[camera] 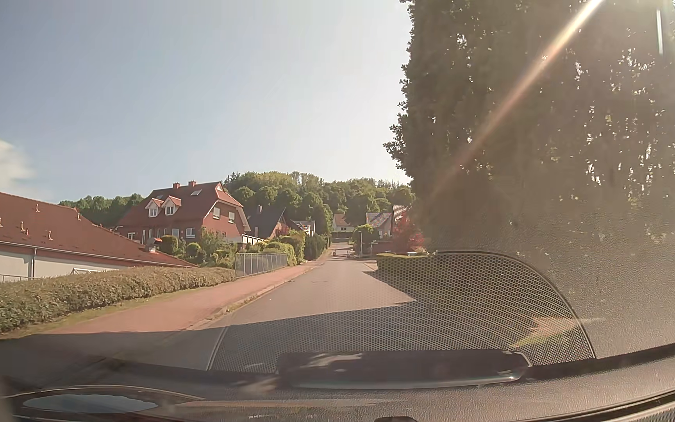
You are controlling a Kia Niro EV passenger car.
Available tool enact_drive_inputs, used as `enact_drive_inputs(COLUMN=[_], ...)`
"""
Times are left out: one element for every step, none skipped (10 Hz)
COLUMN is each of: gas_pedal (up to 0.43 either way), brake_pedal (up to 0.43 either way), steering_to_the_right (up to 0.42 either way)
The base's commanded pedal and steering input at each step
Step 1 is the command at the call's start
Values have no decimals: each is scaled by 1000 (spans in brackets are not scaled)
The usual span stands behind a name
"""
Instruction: Follow the waypoints while adhering to traffic rules and regulations
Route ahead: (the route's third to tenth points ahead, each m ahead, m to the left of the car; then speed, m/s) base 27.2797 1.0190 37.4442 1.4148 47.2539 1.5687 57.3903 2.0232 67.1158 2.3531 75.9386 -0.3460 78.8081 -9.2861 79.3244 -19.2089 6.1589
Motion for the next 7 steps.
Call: enact_drive_inputs(gas_pedal=[488, 488, 488, 488, 488, 480, 480], brake_pedal=[0, 0, 0, 0, 0, 0, 0], steering_to_the_right=[-12, -12, -12, -12, -12, -12, -12])
